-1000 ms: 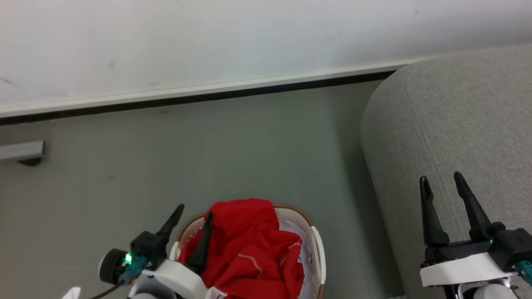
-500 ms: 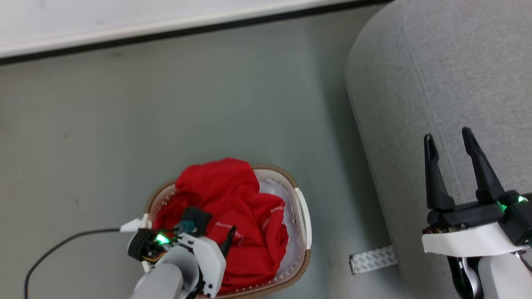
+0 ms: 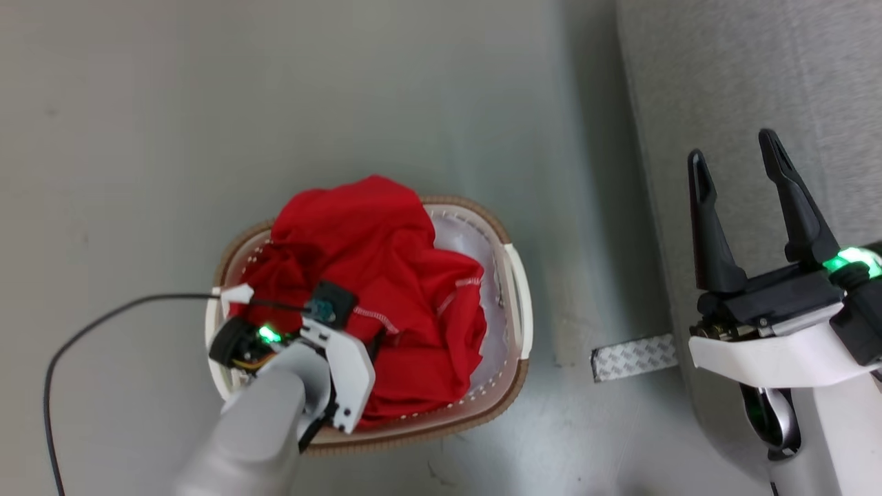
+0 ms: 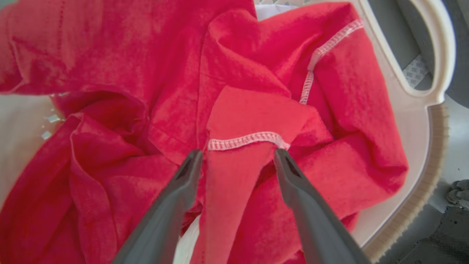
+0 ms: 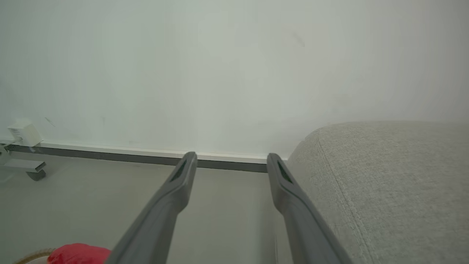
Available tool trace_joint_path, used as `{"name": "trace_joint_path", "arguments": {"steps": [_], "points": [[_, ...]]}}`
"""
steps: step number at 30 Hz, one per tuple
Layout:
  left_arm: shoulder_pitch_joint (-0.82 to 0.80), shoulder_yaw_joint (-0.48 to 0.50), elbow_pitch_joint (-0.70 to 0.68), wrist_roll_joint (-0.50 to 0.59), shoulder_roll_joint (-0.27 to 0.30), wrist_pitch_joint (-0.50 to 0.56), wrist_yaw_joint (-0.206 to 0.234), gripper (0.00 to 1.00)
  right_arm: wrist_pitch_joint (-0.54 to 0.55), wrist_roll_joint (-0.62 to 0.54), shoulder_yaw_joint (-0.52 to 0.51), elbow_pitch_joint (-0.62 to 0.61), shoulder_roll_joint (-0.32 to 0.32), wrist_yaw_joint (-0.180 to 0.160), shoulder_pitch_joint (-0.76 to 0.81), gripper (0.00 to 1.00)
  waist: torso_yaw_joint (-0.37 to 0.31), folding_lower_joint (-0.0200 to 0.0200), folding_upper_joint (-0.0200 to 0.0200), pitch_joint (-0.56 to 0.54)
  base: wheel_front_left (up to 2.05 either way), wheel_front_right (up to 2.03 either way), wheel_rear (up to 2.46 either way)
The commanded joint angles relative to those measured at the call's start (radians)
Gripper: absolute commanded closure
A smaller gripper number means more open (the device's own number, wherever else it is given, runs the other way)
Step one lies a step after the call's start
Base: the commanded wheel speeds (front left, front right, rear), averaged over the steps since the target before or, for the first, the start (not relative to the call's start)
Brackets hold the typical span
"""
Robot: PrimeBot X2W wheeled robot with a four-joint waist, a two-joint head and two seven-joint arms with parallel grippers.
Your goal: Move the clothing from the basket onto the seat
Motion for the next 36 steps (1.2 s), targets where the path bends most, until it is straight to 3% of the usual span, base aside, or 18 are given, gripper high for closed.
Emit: {"name": "trace_joint_path", "arguments": {"steps": [1,17,19,20,22,29,36], "points": [[-0.018,-0.001,0.008,-0.007,0.005,-0.002,-0.001,0.00,0.000,0.001,0.001,-0.006,-0.007,-0.002,-0.019,0.00,0.011,-0.0001,-0.0001,0.047,0.00,0.00,0.00],[-0.182,-0.029,0.150,0.010,0.018,-0.053,0.022,0.00,0.000,0.007,0.050,-0.027,-0.002,-0.002,-0.075,0.00,-0.007,-0.0001,-0.0001,0.223,0.00,0.00,0.00],[-0.188,-0.034,0.165,0.006,0.015,-0.059,0.019,0.41,0.000,0.006,0.051,-0.027,0.001,-0.002,-0.073,0.00,-0.010,-0.0001,-0.0001,0.228,0.00,0.00,0.00],[-0.189,-0.037,0.172,0.004,0.014,-0.060,0.017,0.66,0.000,0.007,0.052,-0.027,0.002,-0.002,-0.072,0.00,-0.012,-0.0001,-0.0001,0.229,0.00,0.00,0.00],[-0.192,-0.041,0.182,0.002,0.009,-0.067,0.016,1.00,0.000,0.007,0.053,-0.024,0.004,-0.002,-0.072,0.00,-0.015,-0.0001,-0.0001,0.229,0.00,0.00,0.00],[-0.190,-0.031,0.195,-0.041,-0.012,-0.122,0.009,1.00,0.000,0.009,0.040,-0.003,0.006,-0.002,-0.058,0.00,-0.004,-0.0001,-0.0001,0.176,0.00,0.00,0.00],[-0.110,-0.008,0.181,-0.110,-0.038,-0.207,0.007,1.00,0.000,0.015,-0.004,0.029,0.011,-0.002,0.007,0.00,0.033,-0.0001,-0.0001,0.008,0.00,0.00,0.00]]}}
